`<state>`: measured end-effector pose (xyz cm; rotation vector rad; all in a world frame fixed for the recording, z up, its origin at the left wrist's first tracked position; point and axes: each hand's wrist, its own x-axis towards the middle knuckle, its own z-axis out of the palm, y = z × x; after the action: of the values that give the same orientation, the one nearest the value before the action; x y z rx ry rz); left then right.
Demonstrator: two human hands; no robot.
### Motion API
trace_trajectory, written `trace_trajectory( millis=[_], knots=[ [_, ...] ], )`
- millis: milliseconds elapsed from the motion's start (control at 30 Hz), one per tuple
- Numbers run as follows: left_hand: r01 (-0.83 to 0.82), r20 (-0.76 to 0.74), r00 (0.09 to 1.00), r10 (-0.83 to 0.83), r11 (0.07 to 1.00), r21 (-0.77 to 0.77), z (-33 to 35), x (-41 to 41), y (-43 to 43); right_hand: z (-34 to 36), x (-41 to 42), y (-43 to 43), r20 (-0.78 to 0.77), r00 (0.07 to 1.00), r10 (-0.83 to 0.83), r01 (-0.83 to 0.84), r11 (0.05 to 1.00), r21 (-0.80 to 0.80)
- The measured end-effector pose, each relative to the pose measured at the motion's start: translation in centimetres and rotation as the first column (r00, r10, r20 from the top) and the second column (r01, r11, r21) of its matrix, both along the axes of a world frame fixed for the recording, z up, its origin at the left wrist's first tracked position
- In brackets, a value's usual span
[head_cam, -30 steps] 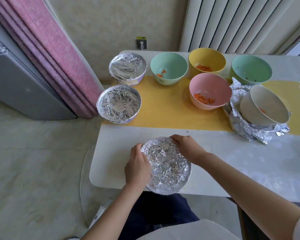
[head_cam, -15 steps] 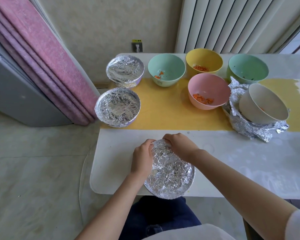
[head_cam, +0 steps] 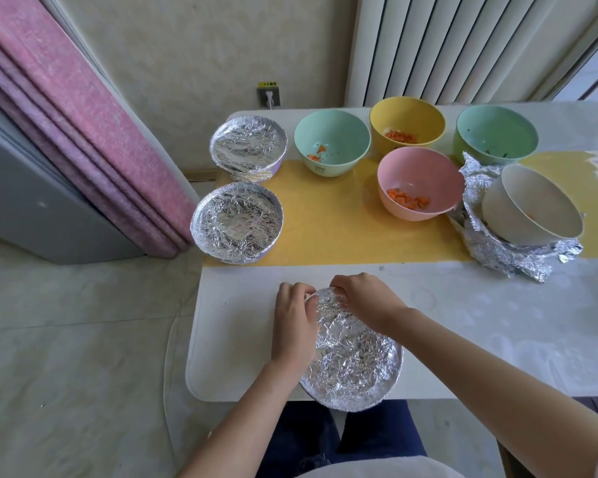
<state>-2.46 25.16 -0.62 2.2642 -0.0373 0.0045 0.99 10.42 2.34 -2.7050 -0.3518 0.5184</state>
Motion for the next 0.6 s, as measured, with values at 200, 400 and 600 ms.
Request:
trace_trajectory(
  millis=[200, 400, 600],
  knots=[
    [-0.026, -0.068, 0.997, 0.022, 0.998, -0.049, -0.2, 0.4, 0.3, 0.1, 0.0, -0.5, -0.078, 0.995, -0.065, 0.071, 0.994, 0.084],
    [-0.006, 0.074, 0.997, 0.007, 1.000, -0.016, 0.5, 1.0, 0.9, 1.5, 0.6, 0.4, -0.074, 0.996, -0.040, 0.054, 0.979, 0.198],
    [0.013, 0.350, 0.935, -0.050, 0.994, 0.109, 1.1, 1.7, 1.4, 2.3, 0.4, 0.3, -0.001, 0.998, -0.057, 0.055, 0.941, 0.334]
  ],
)
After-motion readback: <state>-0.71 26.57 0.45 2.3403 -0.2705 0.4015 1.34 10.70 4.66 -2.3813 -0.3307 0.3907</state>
